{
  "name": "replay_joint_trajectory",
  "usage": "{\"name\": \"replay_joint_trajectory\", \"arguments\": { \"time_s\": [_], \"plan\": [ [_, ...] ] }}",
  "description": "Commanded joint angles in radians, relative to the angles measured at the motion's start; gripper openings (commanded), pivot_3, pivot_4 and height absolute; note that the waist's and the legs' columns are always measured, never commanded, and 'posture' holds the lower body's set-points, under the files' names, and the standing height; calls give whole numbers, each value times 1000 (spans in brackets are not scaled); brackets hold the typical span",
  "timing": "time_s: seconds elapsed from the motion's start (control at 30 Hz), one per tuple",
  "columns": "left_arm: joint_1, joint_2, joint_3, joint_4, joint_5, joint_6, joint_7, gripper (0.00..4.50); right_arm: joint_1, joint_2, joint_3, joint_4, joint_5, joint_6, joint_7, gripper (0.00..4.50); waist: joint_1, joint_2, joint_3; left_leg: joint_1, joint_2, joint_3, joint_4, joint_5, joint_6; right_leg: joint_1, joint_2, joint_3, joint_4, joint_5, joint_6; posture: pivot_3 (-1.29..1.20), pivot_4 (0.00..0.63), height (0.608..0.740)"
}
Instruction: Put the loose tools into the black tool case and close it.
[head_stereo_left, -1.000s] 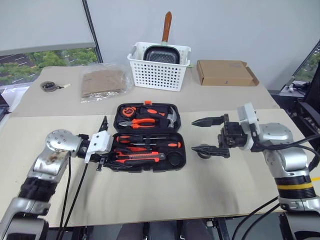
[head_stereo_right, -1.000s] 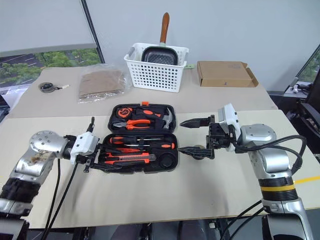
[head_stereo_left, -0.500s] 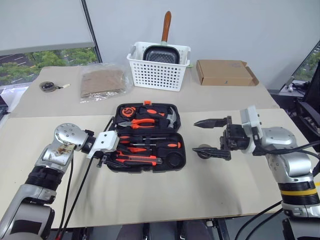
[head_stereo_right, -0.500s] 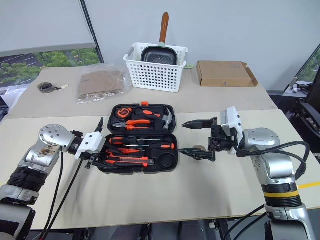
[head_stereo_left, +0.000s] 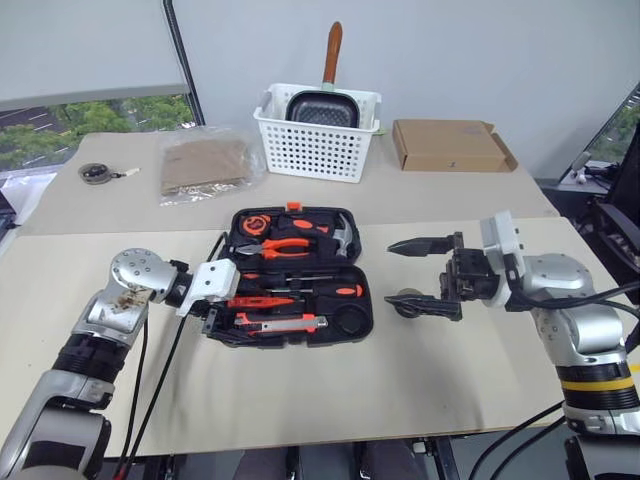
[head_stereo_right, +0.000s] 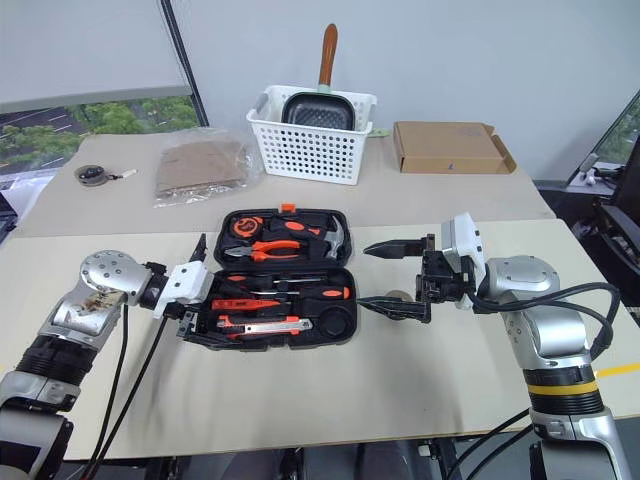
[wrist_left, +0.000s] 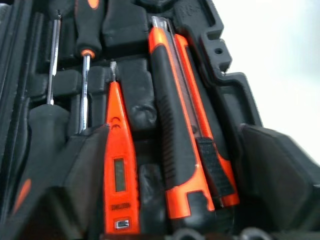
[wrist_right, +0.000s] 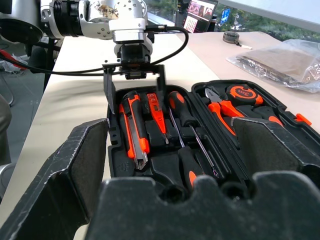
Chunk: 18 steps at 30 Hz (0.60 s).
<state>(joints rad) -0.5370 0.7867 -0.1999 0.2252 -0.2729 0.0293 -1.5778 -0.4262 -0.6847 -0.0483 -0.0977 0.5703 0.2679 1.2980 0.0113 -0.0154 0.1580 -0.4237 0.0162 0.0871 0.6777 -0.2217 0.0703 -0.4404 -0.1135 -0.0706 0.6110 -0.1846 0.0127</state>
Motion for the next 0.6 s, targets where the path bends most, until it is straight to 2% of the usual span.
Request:
{"name": "replay_joint_trajectory", "arguments": {
  "time_s": [0.03, 0.2, 0.27, 0.3, 0.33, 0.43, 0.6],
  "plan": [
    [-3, 2, 73, -79, -98, 85, 3, 4474, -25, -11, -8, -1, -2, -11, 9, 4500, 1, 0, 0, 0, 0, 0, 0, 0, 0, 0, 0, 0, 0, 0, 0, 0, 150, 700],
    [-18, -38, 114, -105, -144, 138, 60, 4474, -34, -6, -3, 7, -6, -14, 11, 4500, 1, 0, 0, 1, 0, 0, 1, 0, 0, 1, 0, 0, 1, 0, 0, 0, 150, 700],
    [-17, -60, 105, -93, -126, 110, 72, 3952, -34, -3, -2, 6, -8, -15, 10, 4500, 1, 0, 0, 1, 0, 0, 1, 0, 0, 1, 0, 0, 1, 0, 1, 0, 150, 700],
    [-19, -70, 101, -88, -128, 111, 69, 3864, -33, -2, -2, 5, -8, -15, 9, 4500, 2, 0, 0, 1, 0, 0, 1, 0, 0, 2, 0, 0, 1, 0, 1, 0, 150, 700],
    [-21, -79, 96, -82, -126, 105, 65, 3615, -33, -1, -2, 4, -8, -15, 9, 4500, 2, 0, 0, 1, 0, 0, 2, 0, 0, 2, 0, 0, 1, 0, 1, 0, 150, 700],
    [-33, -96, 57, -34, -68, 34, 43, 2345, -29, -4, -4, 0, -6, -13, 8, 4500, 1, 0, 0, 1, 0, 0, 2, 0, 0, 2, 0, 0, 1, 1, 1, 0, 150, 700],
    [-71, -131, -6, 93, 27, -102, 19, 798, -27, -6, -5, -4, -8, -12, 5, 4500, 2, 0, 0, 1, -1, 0, 1, 0, 0, 2, 1, 0, 1, 2, -1, 0, 150, 700]
  ]
}}
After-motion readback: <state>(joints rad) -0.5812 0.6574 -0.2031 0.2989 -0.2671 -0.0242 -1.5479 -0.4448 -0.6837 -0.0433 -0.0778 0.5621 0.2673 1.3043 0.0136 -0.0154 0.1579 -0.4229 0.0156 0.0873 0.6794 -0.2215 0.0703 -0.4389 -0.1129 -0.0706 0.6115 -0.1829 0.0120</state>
